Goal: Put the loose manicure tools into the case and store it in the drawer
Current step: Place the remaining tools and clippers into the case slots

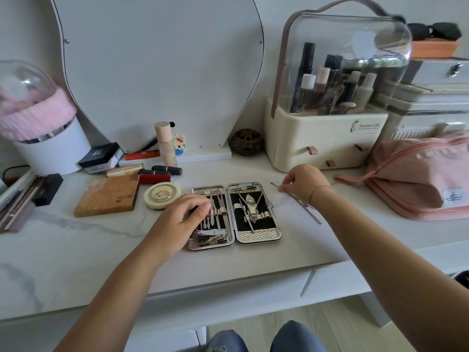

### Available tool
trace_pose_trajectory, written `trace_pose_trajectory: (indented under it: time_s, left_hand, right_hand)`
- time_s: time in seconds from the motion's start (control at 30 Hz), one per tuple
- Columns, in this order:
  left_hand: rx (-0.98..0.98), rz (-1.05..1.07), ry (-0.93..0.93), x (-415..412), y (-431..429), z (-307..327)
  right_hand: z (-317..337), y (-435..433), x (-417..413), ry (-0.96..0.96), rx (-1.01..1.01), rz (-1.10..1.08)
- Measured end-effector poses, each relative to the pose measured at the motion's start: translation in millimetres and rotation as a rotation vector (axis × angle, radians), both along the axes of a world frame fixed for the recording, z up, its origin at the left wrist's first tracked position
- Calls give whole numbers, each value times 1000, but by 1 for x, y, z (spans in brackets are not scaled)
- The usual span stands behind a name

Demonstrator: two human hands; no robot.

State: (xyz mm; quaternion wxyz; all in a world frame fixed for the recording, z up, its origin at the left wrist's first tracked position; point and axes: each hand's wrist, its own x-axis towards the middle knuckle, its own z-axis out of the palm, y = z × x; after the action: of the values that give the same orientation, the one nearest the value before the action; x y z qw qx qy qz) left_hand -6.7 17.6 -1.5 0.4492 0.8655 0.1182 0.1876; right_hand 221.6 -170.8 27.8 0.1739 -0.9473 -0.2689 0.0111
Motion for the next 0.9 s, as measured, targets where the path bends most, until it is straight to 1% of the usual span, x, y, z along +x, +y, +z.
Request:
trace_pose_trajectory:
  time_s: [0.2,0.3,0.37,0.4,0.43,0.5,0.53,0.57,0.63,0.7,0.8,0.9]
  left_hand:
    - [-68,30,-39,-1,0,1]
    - [-75,36,-45,-2,0,2]
    - [-72,47,-49,-3,2,2]
    - [-70,54,-51,-3,2,2]
    - [-69,60,-54,-3,3,2]
    - [-73,71,-63,-3,4,2]
    - [-78,79,-66,-3,4,3]
    - [-83,87,-67,-3,4,3]
    - [-94,102,-69,-3,3,3]
    - [-109,122,-77,-3,4,2]
    - [-144,178,-93,-4,6,3]
    - [-134,225,-107,-5,7,4]
  right_hand:
    - [4,16,-2,-48,-184,18]
    - [7,15,-5,-11,-197,55]
    - [11,11,-3,45,-75,98]
    - [14,9,-3,98,41,120]
    - [18,8,-5,195,193,139]
    - [26,7,-16,497,506,202]
    - [30,8,-23,649,619,257]
    - [33,10,-29,766,692,316]
    - [38,16,-38,911,762,420]
    - [39,25,-45,973,785,480]
    - [35,39,-55,944,777,475]
    - [30,52,-62,914,742,501]
